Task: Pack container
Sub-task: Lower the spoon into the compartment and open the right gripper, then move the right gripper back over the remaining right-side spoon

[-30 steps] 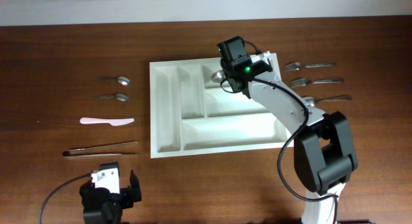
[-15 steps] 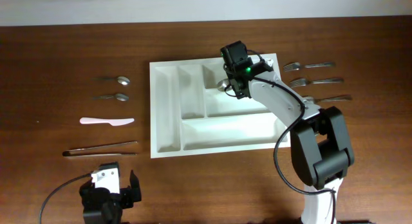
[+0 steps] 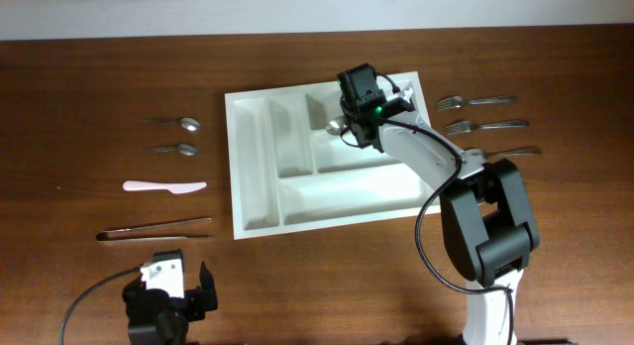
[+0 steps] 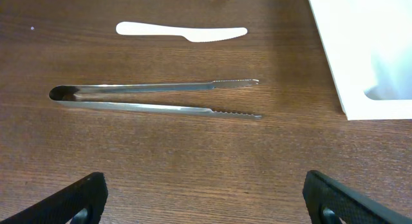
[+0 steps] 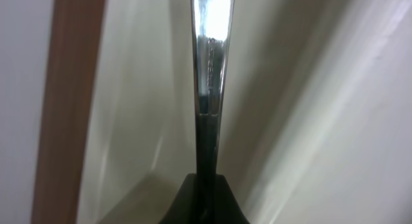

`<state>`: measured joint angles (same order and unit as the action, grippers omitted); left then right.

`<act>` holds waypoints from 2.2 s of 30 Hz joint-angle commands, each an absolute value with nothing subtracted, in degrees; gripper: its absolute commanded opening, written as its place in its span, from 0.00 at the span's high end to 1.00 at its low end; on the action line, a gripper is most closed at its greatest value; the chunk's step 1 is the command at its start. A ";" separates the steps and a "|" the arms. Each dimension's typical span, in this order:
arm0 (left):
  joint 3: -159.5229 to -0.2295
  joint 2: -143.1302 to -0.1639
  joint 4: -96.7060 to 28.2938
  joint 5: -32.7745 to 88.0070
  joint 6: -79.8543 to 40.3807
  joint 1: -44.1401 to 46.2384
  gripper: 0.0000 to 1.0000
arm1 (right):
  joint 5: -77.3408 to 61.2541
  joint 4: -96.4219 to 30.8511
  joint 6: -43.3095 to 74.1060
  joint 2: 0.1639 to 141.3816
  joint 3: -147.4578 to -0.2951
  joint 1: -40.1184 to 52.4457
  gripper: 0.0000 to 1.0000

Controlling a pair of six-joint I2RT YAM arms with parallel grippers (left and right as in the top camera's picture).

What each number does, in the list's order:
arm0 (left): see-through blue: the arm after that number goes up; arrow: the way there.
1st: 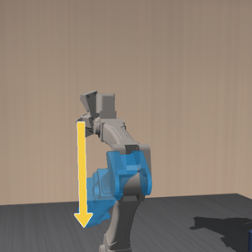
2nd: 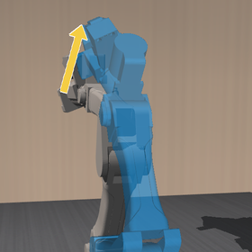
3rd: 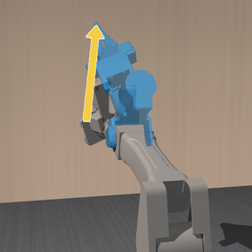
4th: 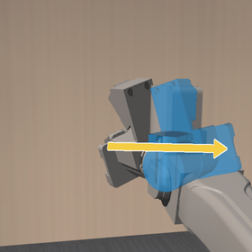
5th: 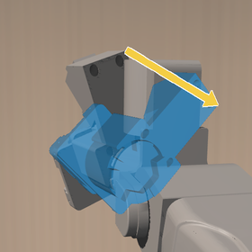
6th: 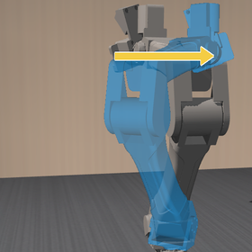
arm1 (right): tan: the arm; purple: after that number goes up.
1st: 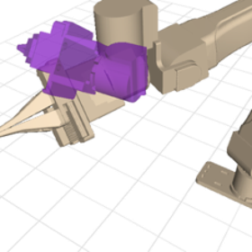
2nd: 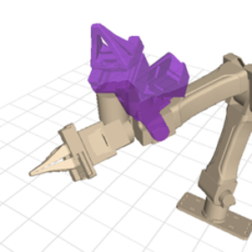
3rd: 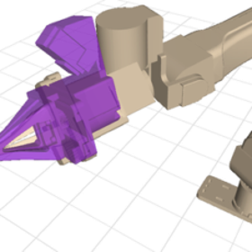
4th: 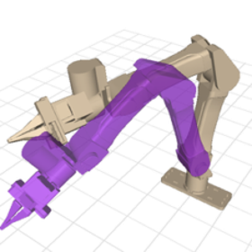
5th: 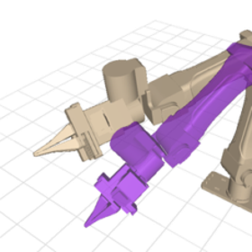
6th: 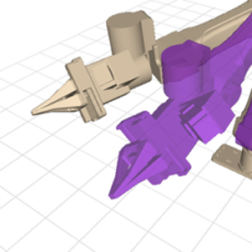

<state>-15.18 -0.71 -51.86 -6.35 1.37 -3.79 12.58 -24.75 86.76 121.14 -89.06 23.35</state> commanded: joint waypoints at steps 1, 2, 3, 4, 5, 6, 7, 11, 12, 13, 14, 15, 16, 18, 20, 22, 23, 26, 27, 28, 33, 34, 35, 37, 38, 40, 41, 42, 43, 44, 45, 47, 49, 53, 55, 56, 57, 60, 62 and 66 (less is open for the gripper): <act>-14.98 -0.34 -51.88 -5.93 2.44 -4.08 0.01 | 9.28 -21.96 84.20 122.08 -88.84 23.59 0.96; -14.98 -0.34 -51.88 -5.93 2.44 -4.08 0.01 | 8.78 -21.50 84.18 122.08 -88.84 23.59 0.96; -14.98 -0.34 -51.88 -5.93 2.44 -4.08 0.01 | 8.25 -20.73 83.44 122.08 -88.92 23.59 0.96; -14.98 -0.34 -51.88 -5.93 2.44 -4.08 0.01 | 7.97 -20.16 82.59 122.08 -88.99 23.59 0.96; -14.98 -0.34 -51.88 -5.93 2.44 -4.08 0.01 | 7.81 -19.46 81.43 122.08 -89.10 23.62 0.96; -14.98 -0.34 -51.88 -5.93 2.44 -4.08 0.01 | 7.81 -19.31 81.19 122.08 -89.21 23.59 0.96; -14.98 -0.34 -51.88 -5.93 2.44 -4.08 0.01 | 7.90 -19.31 81.19 122.08 -89.32 23.59 0.96; -14.98 -0.34 -51.88 -5.93 2.44 -4.08 0.01 | 8.54 -18.94 81.23 122.08 -89.32 23.53 0.96; -14.98 -0.34 -51.88 -5.93 2.44 -4.08 0.01 | 8.88 -18.59 81.23 122.08 -89.32 23.55 0.96; -14.98 -0.34 -51.88 -5.93 2.44 -4.08 0.01 | 9.21 -18.09 81.23 122.08 -89.32 23.53 0.96; -14.98 -0.34 -51.88 -5.93 2.44 -4.08 0.01 | 9.56 -17.45 81.21 122.08 -89.32 23.53 0.96; -14.98 -0.34 -51.88 -5.93 2.44 -4.08 0.01 | 9.67 -16.69 81.21 122.08 -89.32 23.53 0.96; -14.98 -0.34 -51.88 -5.93 2.44 -4.08 0.01 | 9.63 -15.99 81.21 122.08 -89.32 23.53 0.92; -14.98 -0.34 -51.88 -5.93 2.44 -4.08 0.01 | 9.61 -15.38 81.21 122.08 -89.32 23.55 0.65; -14.98 -0.34 -51.88 -5.93 2.44 -4.08 0.01 | 9.61 -15.31 81.21 122.08 -89.32 23.55 0.37; -14.98 -0.34 -51.88 -5.93 2.44 -4.08 0.01 | 9.61 -15.33 81.21 122.08 -89.32 23.55 0.15; -14.98 -0.34 -51.88 -5.93 2.44 -4.08 0.01 | 9.61 -15.31 81.19 122.08 -89.32 23.55 0.13; -14.98 -0.34 -51.88 -5.93 2.44 -4.08 0.01 | 8.58 -13.65 76.84 122.08 -89.34 23.53 0.01; -14.98 -0.34 -51.88 -5.93 2.44 -4.08 0.01 | 7.90 -12.51 74.67 122.08 -89.47 23.53 0.01; -14.98 -0.34 -51.88 -5.93 2.44 -4.08 0.01 | 7.25 -11.25 69.54 122.06 -90.48 23.55 0.01; -14.98 -0.34 -51.88 -5.93 2.44 -4.08 0.01 | 8.01 -14.11 55.99 120.09 -95.59 23.20 0.01; -14.98 -0.34 -51.88 -5.93 2.44 -4.08 0.01 | 9.72 -17.45 54.13 119.02 -97.12 22.83 0.01; -14.98 -0.34 -51.88 -5.93 2.46 -4.08 0.01 | 10.94 -19.66 53.67 118.45 -97.97 22.59 0.01; -14.98 -0.34 -51.88 -5.93 2.44 -4.08 0.01 | 17.58 -31.29 52.66 115.94 -101.69 20.25 0.01; -14.98 -0.34 -51.88 -5.93 2.44 -4.08 0.01 | 19.84 -37.23 52.69 114.34 -102.98 18.20 0.01; -14.98 -0.34 -51.88 -5.93 2.44 -4.08 0.01 | 19.99 -44.40 52.69 111.72 -103.61 14.13 0.01; -14.98 -0.34 -51.88 -5.93 2.44 -4.08 0.01 | 19.99 -46.09 52.69 111.11 -103.61 13.08 0.01; -14.98 -0.34 -51.88 -5.93 2.44 -4.08 0.01 | 19.97 -48.93 52.71 110.24 -103.61 11.33 0.01; -14.98 -0.34 -51.88 -5.93 2.44 -4.08 0.01 | 19.94 -50.94 52.71 109.82 -103.61 10.13 0.01; -14.98 -0.34 -51.88 -5.93 2.44 -4.08 0.01 | 19.94 -53.30 52.71 109.58 -103.61 8.69 0.01; -14.98 -0.34 -51.88 -5.93 2.44 -4.08 0.01 | 19.99 -55.11 52.69 109.58 -103.61 7.57 0.01; -14.98 -0.34 -51.88 -5.93 2.44 -4.08 0.01 | 19.92 -58.59 52.73 109.89 -103.18 5.13 0.01; -14.98 -0.34 -51.88 -5.93 2.44 -4.08 0.01 | 19.53 -59.13 52.73 110.08 -102.28 3.73 0.01; -14.98 -0.34 -51.88 -5.93 2.44 -4.08 0.01 | 15.79 -59.83 52.71 110.10 -101.14 1.43 0.01; -14.98 -0.34 -51.88 -5.93 2.44 -4.08 0.01 | 13.65 -60.47 52.80 110.08 -101.14 0.10 0.01; -14.98 -0.34 -51.88 -5.93 2.44 -4.08 0.01 | 12.14 -60.73 53.80 110.10 -101.14 -0.82 0.01; -14.98 -0.34 -51.88 -5.93 2.44 -4.08 0.01 | 10.66 -61.19 56.07 110.10 -101.14 -1.56 0.01; -14.98 -0.34 -51.88 -5.93 2.44 -4.08 0.01 | 7.31 -62.48 65.43 110.10 -101.14 -3.90 0.01; -14.98 -0.34 -51.88 -5.93 2.46 -4.08 0.01 | 7.03 -63.00 71.20 110.37 -101.14 -4.95 0.01; -14.98 -0.34 -51.88 -5.93 2.44 -4.08 0.01 | 7.05 -64.84 79.75 111.77 -101.12 -7.03 0.01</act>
